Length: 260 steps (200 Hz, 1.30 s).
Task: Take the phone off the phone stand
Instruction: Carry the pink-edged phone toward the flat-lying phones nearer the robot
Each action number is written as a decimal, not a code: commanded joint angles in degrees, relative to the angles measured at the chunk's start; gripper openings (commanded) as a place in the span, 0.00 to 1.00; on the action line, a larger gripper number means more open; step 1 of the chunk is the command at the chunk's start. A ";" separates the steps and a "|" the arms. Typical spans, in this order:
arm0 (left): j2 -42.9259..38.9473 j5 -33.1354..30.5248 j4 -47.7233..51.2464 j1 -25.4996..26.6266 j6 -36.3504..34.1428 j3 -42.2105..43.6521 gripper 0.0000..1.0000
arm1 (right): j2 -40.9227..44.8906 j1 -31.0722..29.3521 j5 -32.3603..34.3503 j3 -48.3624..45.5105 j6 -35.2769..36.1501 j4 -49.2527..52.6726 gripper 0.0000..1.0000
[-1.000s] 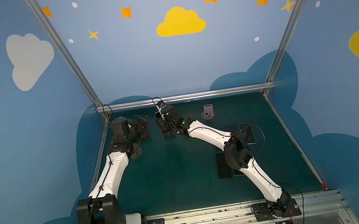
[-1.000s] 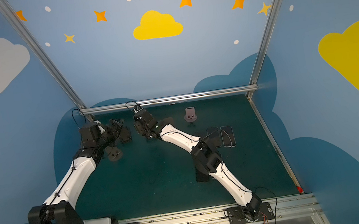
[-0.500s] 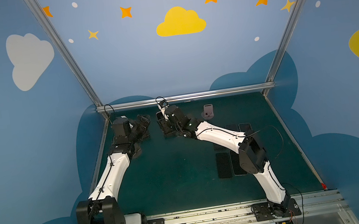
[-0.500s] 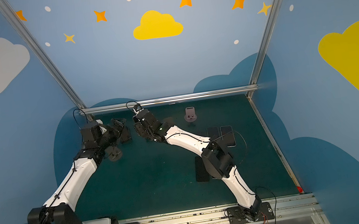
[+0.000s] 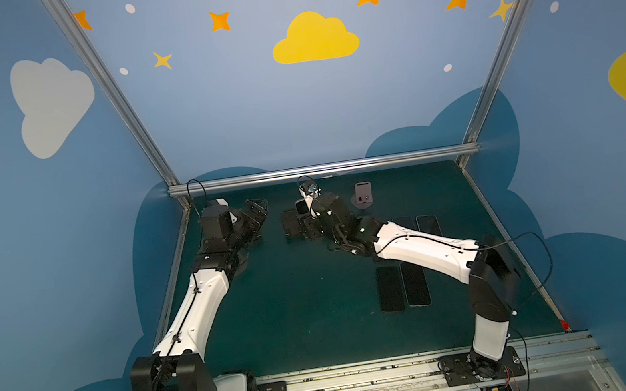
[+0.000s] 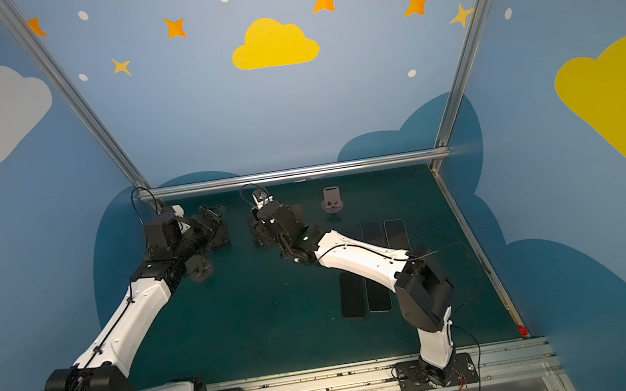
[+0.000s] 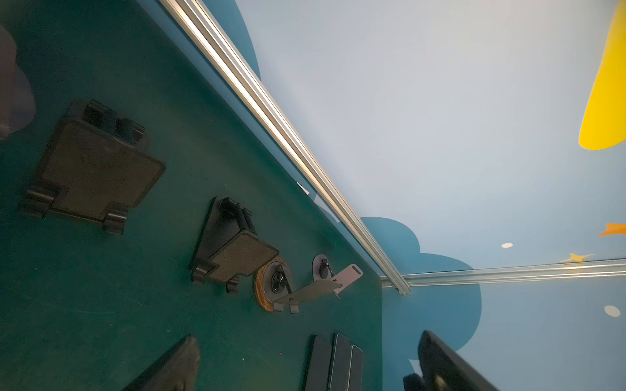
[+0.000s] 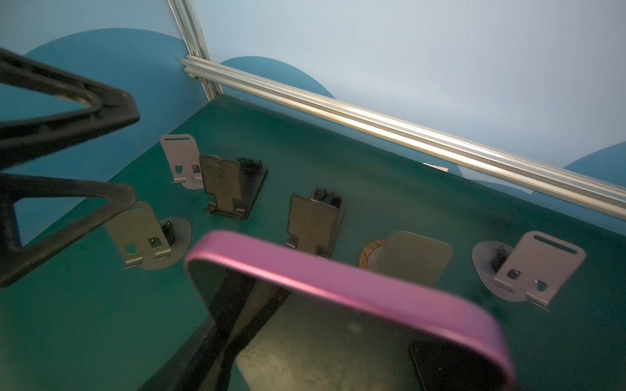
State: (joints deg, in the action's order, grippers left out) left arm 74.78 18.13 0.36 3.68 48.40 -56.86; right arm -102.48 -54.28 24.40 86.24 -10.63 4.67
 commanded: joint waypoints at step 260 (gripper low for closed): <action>-0.67 -2.66 2.10 10.12 -4.12 -0.88 1.00 | 9.65 -1.62 -6.33 -23.72 -37.71 23.54 0.42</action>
State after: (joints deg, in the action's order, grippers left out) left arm 74.76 15.94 2.39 13.65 45.21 -56.88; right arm -93.32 -55.61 19.88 63.18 -46.74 30.26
